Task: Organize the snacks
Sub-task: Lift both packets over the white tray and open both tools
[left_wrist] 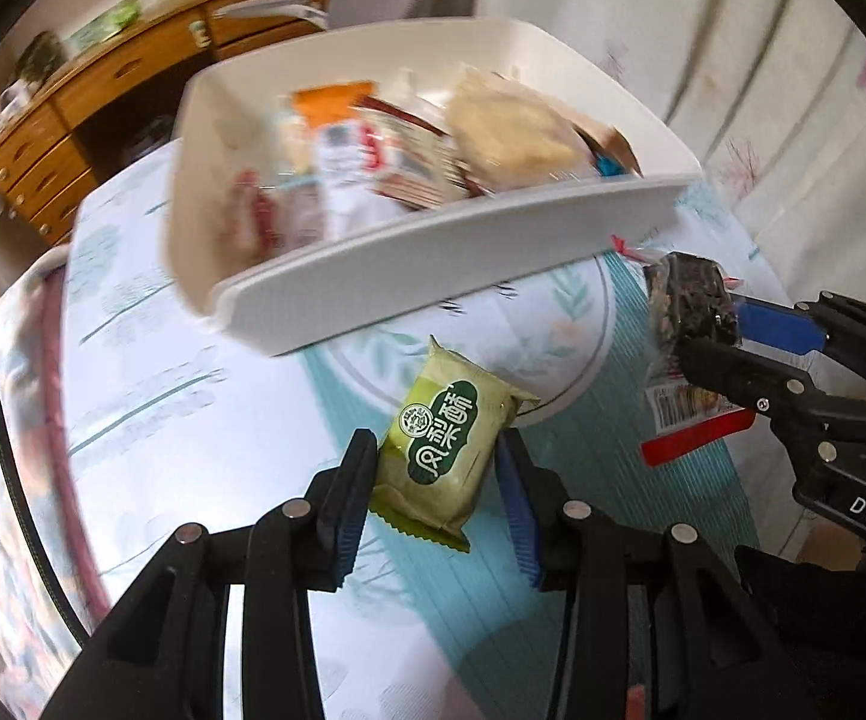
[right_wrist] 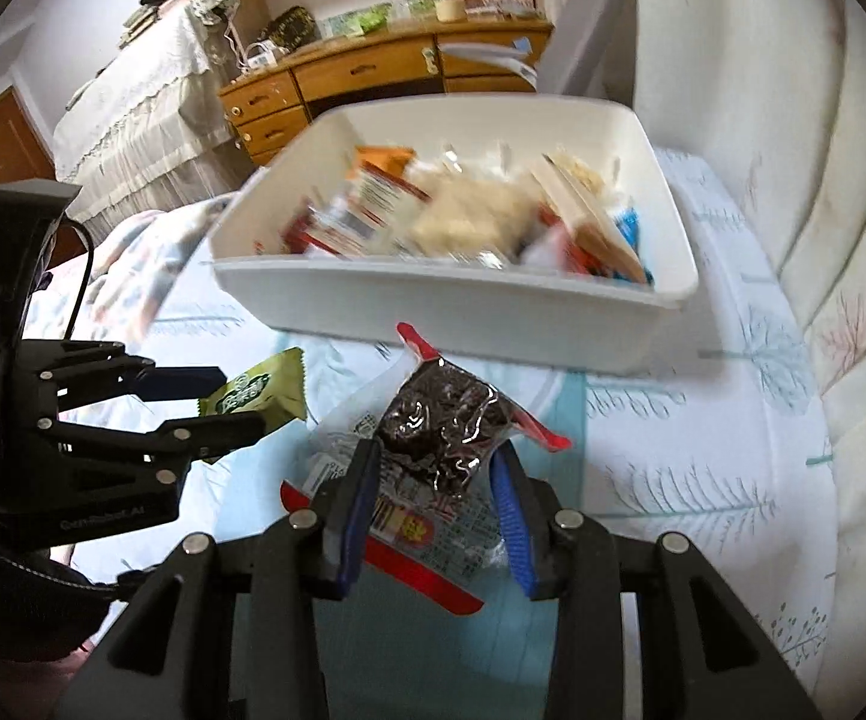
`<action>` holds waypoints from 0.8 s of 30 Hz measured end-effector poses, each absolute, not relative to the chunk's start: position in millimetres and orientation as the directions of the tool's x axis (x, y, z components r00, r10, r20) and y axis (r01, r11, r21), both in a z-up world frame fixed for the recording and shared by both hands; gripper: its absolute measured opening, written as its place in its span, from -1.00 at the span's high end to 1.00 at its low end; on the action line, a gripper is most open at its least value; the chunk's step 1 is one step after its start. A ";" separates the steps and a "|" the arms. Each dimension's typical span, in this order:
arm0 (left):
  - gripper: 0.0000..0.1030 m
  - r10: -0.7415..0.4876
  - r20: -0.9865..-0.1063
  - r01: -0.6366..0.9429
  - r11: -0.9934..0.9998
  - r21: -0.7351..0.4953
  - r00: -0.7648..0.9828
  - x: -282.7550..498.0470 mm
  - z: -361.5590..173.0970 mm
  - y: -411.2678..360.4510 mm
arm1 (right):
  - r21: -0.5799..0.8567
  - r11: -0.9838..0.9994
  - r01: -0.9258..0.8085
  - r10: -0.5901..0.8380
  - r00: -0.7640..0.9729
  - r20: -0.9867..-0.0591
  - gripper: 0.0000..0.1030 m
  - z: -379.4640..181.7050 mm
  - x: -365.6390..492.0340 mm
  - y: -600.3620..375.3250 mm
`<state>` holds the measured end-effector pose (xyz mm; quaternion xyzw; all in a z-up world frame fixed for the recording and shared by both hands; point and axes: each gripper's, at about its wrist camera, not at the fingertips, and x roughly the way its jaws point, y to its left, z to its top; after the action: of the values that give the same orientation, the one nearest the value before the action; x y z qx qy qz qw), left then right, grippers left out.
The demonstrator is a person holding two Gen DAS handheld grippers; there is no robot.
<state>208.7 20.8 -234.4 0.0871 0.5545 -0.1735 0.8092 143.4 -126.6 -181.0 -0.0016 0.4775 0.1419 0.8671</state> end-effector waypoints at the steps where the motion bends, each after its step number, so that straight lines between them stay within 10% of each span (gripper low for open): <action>1: 0.24 -0.177 -0.928 0.361 0.931 -0.050 0.328 209.3 -230.4 27.6 | 0.129 0.959 -0.253 0.245 0.512 -0.823 0.26 -176.7 143.7 -123.5; 24: 0.23 -0.188 -0.909 0.252 0.963 -0.096 0.371 315.8 -117.4 44.1 | 0.085 0.971 -0.222 0.199 0.564 -0.801 0.26 -97.4 243.3 -100.0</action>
<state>315.8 44.1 -117.4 0.0293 0.5448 -0.1330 0.8274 243.3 -100.0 -97.4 -0.0128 0.4514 0.1191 0.8843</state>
